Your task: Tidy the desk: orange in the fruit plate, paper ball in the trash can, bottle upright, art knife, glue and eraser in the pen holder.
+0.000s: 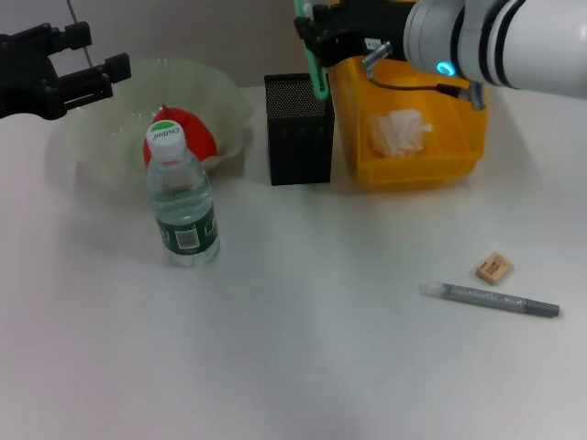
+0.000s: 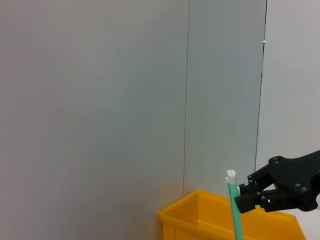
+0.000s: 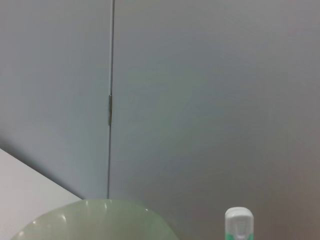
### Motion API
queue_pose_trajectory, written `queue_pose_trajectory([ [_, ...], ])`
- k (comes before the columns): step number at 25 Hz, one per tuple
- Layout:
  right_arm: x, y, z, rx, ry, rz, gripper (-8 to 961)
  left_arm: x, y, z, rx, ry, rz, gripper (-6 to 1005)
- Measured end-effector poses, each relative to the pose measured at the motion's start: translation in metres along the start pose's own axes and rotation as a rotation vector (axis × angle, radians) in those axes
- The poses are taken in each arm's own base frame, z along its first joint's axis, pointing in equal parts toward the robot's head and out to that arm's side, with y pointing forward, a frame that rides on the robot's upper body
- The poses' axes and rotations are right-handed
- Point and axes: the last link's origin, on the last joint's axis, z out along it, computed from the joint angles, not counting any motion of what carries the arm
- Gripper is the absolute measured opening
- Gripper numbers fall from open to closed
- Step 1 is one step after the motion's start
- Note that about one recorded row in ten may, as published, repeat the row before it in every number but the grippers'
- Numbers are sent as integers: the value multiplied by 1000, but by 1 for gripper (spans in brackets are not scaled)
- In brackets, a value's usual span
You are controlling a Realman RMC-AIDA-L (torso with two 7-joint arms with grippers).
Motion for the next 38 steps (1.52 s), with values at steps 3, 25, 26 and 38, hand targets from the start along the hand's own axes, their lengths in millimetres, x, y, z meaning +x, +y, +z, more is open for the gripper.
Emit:
queue_pose_trajectory([
  [3, 2, 2, 3, -24, -25, 9, 202, 0, 0, 0, 0, 0, 0, 724],
  [25, 32, -3, 17, -37, -17, 26, 213, 3, 3, 9, -23, -2, 12, 724],
  [26, 33, -3, 18, -34, -12, 27, 213, 4, 3, 9, -24, -1, 13, 724],
  [38, 35, -6, 20, -33, -4, 41, 359, 5, 4, 12, -29, 3, 15, 724],
])
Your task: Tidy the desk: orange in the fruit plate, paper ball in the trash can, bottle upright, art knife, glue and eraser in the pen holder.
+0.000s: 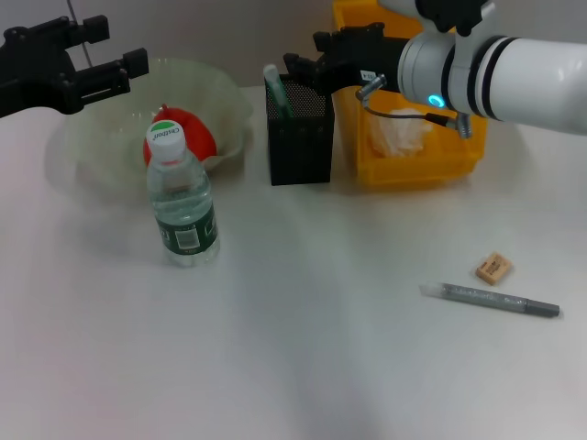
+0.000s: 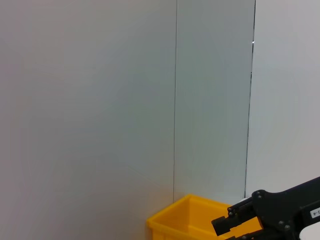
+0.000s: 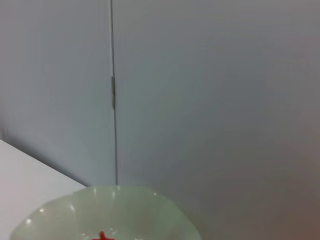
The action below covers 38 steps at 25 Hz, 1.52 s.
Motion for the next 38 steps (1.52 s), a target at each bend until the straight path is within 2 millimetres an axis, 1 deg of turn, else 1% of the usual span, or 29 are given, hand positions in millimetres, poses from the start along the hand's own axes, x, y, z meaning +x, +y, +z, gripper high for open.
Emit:
queue_pose_trajectory([
  [2, -4, 2, -4, -18, -8, 3, 453, 0, 0, 0, 0, 0, 0, 724],
  [3, -8, 6, -13, -56, -15, 4, 457, 0, 0, 0, 0, 0, 0, 724],
  [4, -8, 6, -13, -56, -15, 4, 462, 0, 0, 0, 0, 0, 0, 724],
  [7, -18, 11, -33, -141, -16, 24, 475, 0, 0, 0, 1, 5, -3, 724],
  [8, -25, 10, -50, -191, -4, 57, 479, 1, 0, 0, 3, 8, -4, 724],
  [9, -25, 10, -50, -191, -4, 57, 479, 1, -1, -1, 6, 11, -7, 724],
  [10, -28, 8, -57, -210, 5, 76, 479, 1, -1, -1, 7, 11, -7, 724],
  [11, -31, 4, -71, -234, 41, 111, 479, 1, -1, -1, 8, 12, -8, 724],
  [12, -31, 4, -71, -234, 41, 111, 479, 1, -1, -1, 8, 12, -8, 724],
  [14, -30, 0, -81, -221, 120, 137, 480, 1, 0, -1, 8, 12, -7, 724],
  [17, -27, -6, -91, -132, 257, 137, 480, 0, 0, -1, 8, 13, -7, 724],
  [21, -26, -8, -101, -59, 429, 145, 480, 3, 0, 2, 0, 13, -2, 724],
  [24, -27, -7, -105, -58, 537, 162, 481, 5, 0, 5, -6, 12, 3, 724],
  [28, -22, -4, -108, -58, 685, 150, 481, 6, 0, 7, -6, 11, 6, 724],
  [33, -5, -11, -108, -5, 844, 154, 482, 7, -1, 8, -4, 12, 9, 724],
  [38, 8, -14, -108, -26, 913, 134, 482, 8, -1, 9, -3, 13, 9, 724],
])
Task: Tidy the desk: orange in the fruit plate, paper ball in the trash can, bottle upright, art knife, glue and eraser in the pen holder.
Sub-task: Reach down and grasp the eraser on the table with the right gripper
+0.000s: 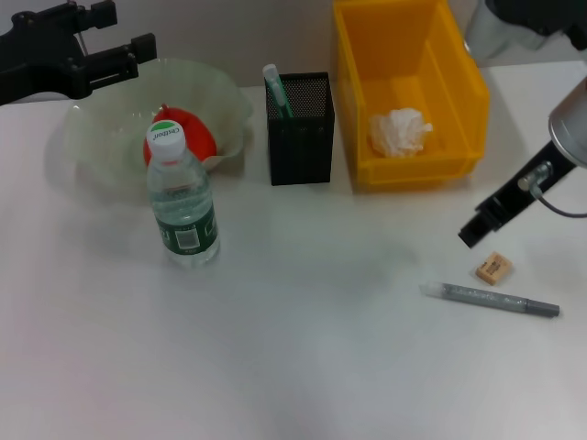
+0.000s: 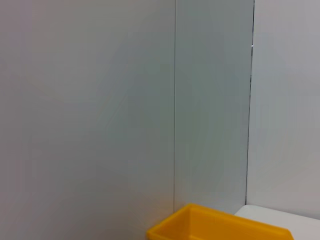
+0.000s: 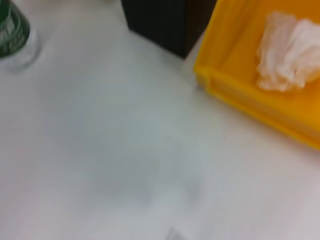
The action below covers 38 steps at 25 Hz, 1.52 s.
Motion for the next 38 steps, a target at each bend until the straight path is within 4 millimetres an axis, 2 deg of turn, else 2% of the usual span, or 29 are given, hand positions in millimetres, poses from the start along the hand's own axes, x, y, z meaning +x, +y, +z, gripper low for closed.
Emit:
queue_pose_trajectory([
  [15, 19, -20, 21, 40, 146, -25, 485, 3, -1, 3, 2, 4, 10, 724],
  [28, 8, -22, 37, 51, 197, -73, 488, 3, 1, 7, -6, 7, 9, 724],
  [38, 10, -24, 47, 42, 214, -82, 491, 4, 2, 8, -8, 9, 10, 724],
])
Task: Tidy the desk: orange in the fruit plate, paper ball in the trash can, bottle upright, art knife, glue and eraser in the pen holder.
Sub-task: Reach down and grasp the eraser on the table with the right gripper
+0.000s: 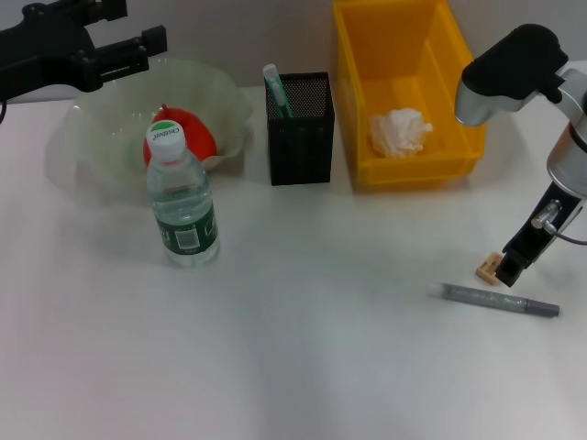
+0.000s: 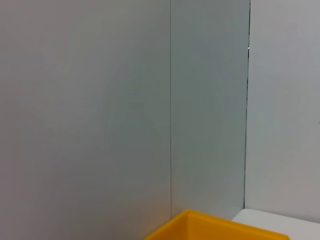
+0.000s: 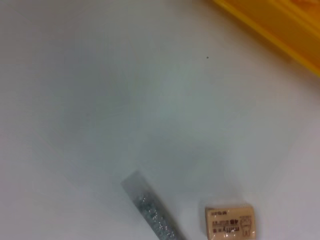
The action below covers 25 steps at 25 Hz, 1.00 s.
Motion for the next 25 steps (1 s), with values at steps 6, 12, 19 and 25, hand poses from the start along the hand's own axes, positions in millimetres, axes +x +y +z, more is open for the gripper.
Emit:
queue_pose_trajectory([
  [6, 0, -3, 1, 6, -7, 7, 492, 0, 0, 0, -1, 0, 0, 724],
  [12, -1, -8, 4, 18, -27, 18, 493, 0, 2, 2, -8, -5, 3, 724],
  [19, -7, -6, 12, 16, -29, 0, 494, 0, 2, 3, -12, -8, 7, 724],
  [25, -11, 0, 12, -2, -37, -26, 493, 0, 1, 3, -11, -9, 8, 724],
])
